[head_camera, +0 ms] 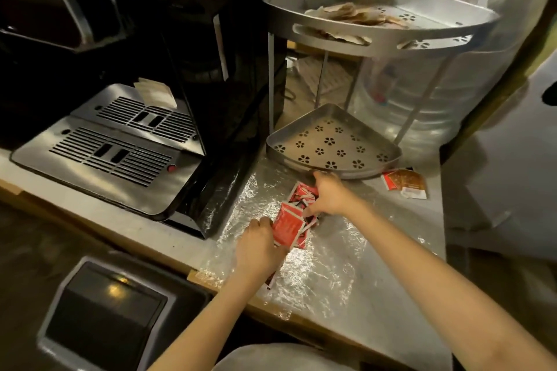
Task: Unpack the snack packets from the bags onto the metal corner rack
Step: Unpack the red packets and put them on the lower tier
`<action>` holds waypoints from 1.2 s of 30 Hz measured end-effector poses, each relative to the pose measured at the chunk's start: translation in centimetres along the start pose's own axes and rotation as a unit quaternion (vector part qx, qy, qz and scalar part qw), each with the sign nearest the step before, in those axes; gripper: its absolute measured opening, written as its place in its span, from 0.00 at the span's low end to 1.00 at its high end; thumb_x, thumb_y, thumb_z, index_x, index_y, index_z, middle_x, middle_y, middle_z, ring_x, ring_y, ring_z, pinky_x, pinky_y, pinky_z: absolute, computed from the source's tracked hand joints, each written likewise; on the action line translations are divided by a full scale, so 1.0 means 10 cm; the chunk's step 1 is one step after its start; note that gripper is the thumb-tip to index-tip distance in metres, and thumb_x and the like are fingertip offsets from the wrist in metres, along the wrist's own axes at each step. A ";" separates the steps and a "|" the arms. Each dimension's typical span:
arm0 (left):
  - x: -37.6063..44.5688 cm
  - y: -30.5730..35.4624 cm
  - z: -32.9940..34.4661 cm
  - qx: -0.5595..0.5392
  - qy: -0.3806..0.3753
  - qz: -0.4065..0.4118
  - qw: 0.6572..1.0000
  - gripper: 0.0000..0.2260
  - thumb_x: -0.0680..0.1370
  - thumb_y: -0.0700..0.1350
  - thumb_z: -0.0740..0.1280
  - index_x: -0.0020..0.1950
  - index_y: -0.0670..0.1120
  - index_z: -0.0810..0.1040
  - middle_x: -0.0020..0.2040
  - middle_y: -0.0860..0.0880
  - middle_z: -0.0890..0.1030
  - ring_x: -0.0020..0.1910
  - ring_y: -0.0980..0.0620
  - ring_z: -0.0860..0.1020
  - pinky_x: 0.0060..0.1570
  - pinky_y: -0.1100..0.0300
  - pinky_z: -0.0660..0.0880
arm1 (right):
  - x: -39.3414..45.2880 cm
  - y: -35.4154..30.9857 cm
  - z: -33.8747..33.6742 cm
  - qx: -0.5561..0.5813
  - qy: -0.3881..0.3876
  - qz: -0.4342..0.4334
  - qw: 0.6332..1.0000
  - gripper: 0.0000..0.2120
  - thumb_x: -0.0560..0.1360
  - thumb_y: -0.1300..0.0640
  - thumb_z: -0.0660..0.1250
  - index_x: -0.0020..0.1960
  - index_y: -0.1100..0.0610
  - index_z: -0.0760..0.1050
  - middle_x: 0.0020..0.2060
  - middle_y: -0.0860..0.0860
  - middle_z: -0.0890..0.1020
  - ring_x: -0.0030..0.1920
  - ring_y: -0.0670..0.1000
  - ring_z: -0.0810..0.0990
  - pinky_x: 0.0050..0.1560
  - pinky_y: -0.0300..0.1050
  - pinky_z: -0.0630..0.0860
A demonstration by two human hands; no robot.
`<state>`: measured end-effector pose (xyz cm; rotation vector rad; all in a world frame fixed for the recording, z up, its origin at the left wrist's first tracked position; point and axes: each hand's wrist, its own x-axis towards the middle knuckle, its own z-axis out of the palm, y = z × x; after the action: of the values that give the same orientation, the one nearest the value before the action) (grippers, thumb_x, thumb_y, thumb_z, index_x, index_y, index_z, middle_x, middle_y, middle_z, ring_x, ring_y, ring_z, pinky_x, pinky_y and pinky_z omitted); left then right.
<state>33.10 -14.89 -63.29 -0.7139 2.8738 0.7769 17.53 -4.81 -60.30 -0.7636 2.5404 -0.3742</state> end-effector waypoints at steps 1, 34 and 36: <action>0.01 0.00 0.00 -0.002 -0.005 0.000 1.000 0.22 0.71 0.54 0.70 0.57 0.41 0.71 0.53 0.44 0.76 0.46 0.48 0.77 0.45 0.59 0.76 | 0.00 0.00 -0.01 -0.005 -0.001 0.004 1.000 0.42 0.58 0.48 0.79 0.65 0.60 0.65 0.63 0.57 0.73 0.65 0.58 0.69 0.65 0.56 0.68; 0.66 0.14 -0.82 -0.642 -0.364 -0.006 0.675 0.32 0.56 0.65 0.74 0.53 0.47 0.83 0.53 0.42 0.83 0.51 0.44 0.82 0.49 0.50 0.79 | -0.59 0.75 -0.71 0.523 -0.112 0.086 0.840 0.09 0.70 0.63 0.70 0.50 0.56 0.77 0.38 0.52 0.86 0.39 0.49 0.85 0.42 0.44 0.82; 0.62 0.18 -0.68 -0.669 -0.364 -0.021 0.647 0.32 0.57 0.65 0.73 0.53 0.45 0.82 0.54 0.41 0.82 0.52 0.42 0.81 0.49 0.46 0.78 | -0.64 0.82 -0.68 0.547 -0.087 0.103 0.826 0.11 0.70 0.62 0.70 0.51 0.56 0.76 0.40 0.53 0.86 0.40 0.51 0.85 0.40 0.45 0.82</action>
<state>27.09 -19.46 -57.74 -0.2914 1.1585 2.4267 15.21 6.33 -55.34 -0.0512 1.7345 -1.4168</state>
